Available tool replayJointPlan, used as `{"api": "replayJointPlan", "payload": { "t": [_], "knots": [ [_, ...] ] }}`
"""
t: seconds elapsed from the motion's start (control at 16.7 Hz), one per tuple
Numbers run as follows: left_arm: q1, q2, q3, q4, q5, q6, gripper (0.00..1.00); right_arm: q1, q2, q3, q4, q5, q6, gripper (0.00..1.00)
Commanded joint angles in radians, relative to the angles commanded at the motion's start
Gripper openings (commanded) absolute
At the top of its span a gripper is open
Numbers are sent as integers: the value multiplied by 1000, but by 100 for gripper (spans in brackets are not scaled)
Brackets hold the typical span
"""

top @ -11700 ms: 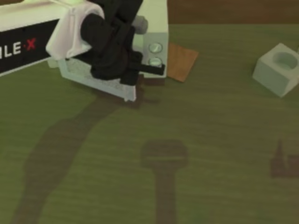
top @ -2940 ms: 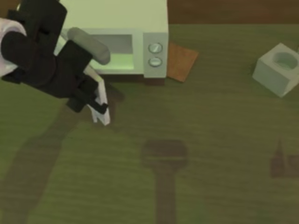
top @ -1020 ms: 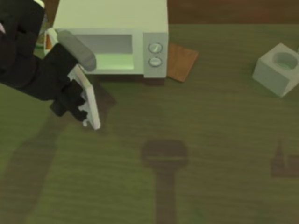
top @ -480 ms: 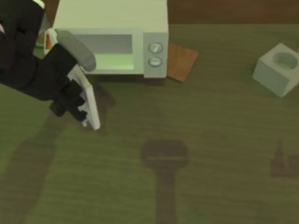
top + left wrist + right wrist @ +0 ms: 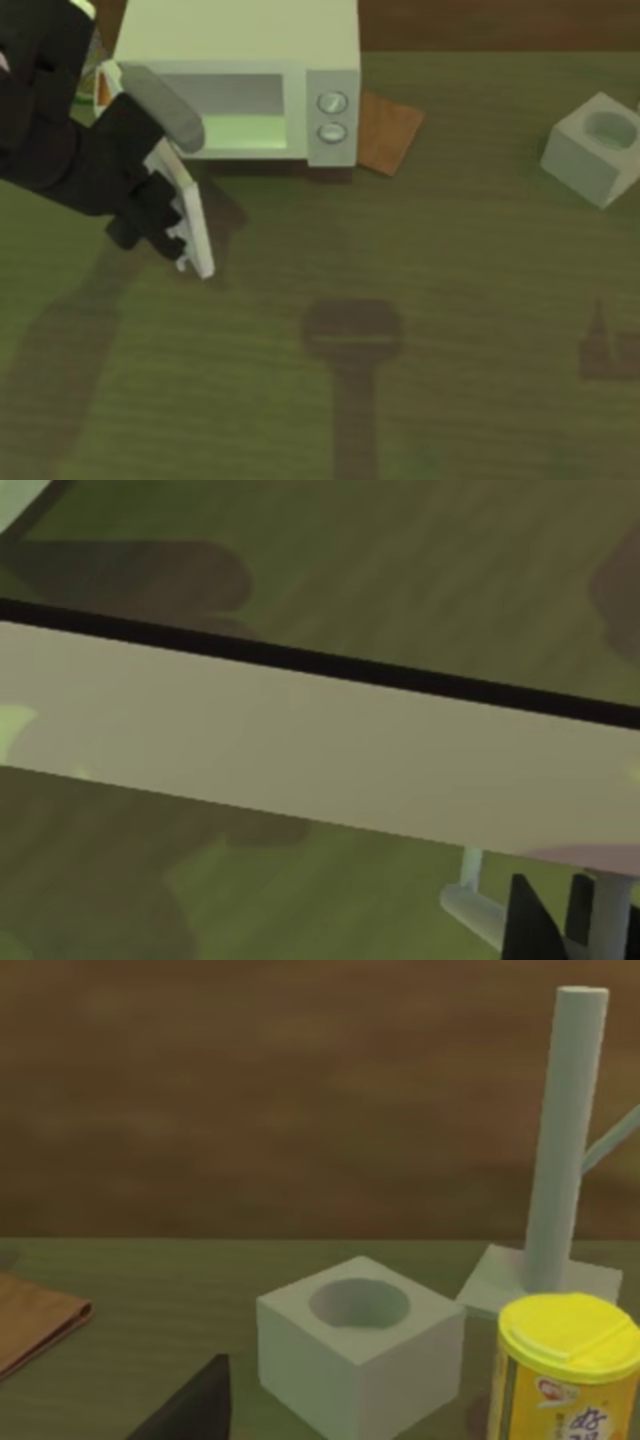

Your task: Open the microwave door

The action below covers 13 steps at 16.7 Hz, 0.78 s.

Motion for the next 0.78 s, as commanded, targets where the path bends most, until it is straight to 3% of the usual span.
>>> {"api": "replayJointPlan", "payload": {
  "t": [0.24,0.78],
  "knots": [
    [4,1,1,-5,7,14,0,0,0,0,0,0,0,100],
    [91,2,10,-82,88,216,0,0,0,0,0,0,0,100]
  ]
}}
